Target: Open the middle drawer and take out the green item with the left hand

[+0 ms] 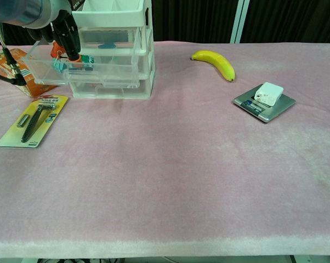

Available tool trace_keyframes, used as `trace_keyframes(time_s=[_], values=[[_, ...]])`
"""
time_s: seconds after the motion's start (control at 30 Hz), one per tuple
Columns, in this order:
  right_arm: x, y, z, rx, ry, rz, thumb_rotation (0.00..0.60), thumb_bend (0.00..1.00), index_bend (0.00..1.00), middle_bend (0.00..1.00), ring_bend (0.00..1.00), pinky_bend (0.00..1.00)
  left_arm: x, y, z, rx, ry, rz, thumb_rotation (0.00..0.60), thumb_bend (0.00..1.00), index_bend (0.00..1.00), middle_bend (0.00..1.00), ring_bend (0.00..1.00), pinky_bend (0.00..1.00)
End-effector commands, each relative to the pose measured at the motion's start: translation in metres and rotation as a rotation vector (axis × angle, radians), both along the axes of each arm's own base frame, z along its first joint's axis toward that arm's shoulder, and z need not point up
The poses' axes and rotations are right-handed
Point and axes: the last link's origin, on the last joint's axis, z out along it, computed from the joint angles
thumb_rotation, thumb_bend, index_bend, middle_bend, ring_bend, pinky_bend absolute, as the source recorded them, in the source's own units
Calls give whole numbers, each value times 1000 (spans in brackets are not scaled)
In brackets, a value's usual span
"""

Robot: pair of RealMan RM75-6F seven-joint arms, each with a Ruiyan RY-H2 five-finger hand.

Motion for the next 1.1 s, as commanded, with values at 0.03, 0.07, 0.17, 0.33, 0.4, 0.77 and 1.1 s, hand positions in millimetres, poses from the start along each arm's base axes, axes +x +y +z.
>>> trace_keyframes(time_s=[0.03,0.07,0.17,0.33,0.4,0.77,1.1], values=[[0,0,0,-1,-1,0,600,118,0,0,0,124,0,0,-1,-6,-1,-6,600,212,446,1000,1000,1000],[0,0,0,-1,-1,0,600,118,0,0,0,123,0,0,-1,-8,-2,-7,600,212,448,1000,1000,1000],[0,0,0,-2,-1,0,600,118,0,0,0,123,0,1,-1,-10,-3,-10,600,212,453,1000,1000,1000],[0,0,0,-2,-9,-3,600,118,0,0,0,123,2,1,2,-4,0,-26,600,212,453,1000,1000,1000],[0,0,0,-2,-9,-3,600,118,0,0,0,123,3,2,3,0,7,-38,600,212,452,1000,1000,1000],[1,0,0,-3,-11,-3,600,118,0,0,0,123,9,-2,4,-29,0,-50,600,211,448,1000,1000,1000],[1,0,0,-8,-22,-6,600,118,0,0,0,123,5,-1,5,-54,42,-19,600,199,415,1000,1000,1000]])
